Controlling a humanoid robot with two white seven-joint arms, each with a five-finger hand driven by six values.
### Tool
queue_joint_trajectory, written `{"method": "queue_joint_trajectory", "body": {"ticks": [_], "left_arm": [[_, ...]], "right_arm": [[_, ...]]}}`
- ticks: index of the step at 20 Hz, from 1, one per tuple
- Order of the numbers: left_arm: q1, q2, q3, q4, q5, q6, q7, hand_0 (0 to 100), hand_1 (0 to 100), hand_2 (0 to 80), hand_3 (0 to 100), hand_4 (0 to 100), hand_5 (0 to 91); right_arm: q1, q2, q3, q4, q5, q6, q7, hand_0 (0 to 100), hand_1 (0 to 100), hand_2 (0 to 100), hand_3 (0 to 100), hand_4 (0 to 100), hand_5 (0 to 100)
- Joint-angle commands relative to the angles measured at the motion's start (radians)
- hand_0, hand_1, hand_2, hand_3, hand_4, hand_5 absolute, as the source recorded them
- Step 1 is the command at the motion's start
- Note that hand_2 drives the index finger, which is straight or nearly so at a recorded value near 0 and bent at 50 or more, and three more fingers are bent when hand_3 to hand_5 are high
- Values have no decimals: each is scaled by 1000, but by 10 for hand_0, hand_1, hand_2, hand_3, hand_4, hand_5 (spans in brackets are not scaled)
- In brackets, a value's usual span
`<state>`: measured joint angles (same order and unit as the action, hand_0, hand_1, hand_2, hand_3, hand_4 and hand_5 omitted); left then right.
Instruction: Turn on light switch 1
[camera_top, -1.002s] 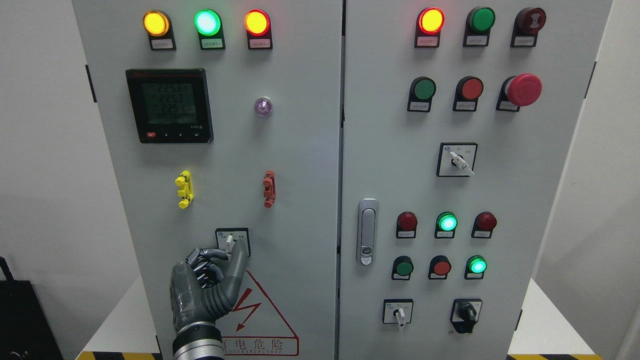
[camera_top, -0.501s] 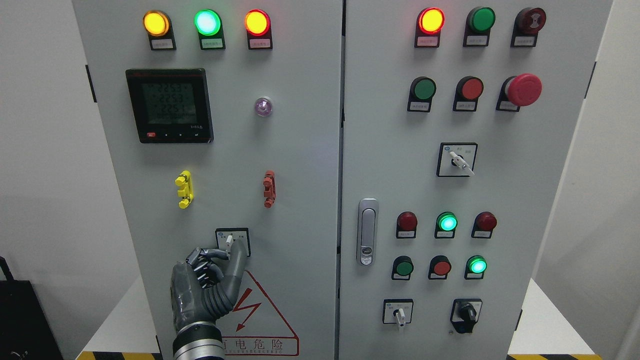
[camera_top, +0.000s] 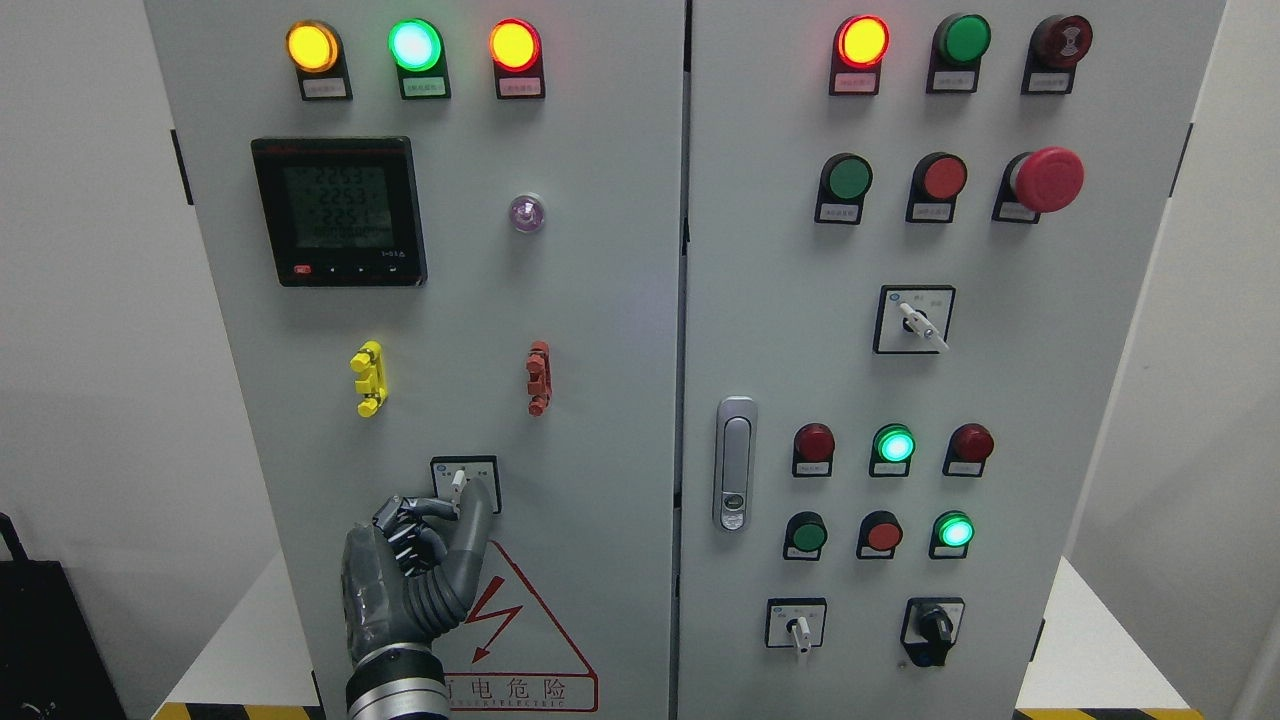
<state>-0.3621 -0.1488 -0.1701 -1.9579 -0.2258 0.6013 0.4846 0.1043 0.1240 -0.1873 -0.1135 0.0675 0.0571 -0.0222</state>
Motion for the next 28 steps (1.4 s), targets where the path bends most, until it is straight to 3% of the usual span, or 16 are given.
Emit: {"method": "queue_joint_trajectory", "body": {"ticks": [1, 24, 28], "left_arm": [[0, 0, 0, 1, 0, 0, -1, 272, 518, 608, 1000, 991, 846], [0, 0, -2, 1, 3, -2, -1, 460, 420, 616, 1000, 999, 847], [0, 0, -2, 1, 16, -2, -1, 484, 361, 619, 1000, 1000, 847]], "right_arm": [[0, 0, -1, 0, 0, 0, 1, 0, 0, 0, 0, 0, 0], [0, -1, -1, 0, 0, 0, 1, 0, 0, 0, 0, 0, 0], [0, 0, -1, 0, 0, 1, 1, 0, 0, 0, 0, 0, 0]]}}
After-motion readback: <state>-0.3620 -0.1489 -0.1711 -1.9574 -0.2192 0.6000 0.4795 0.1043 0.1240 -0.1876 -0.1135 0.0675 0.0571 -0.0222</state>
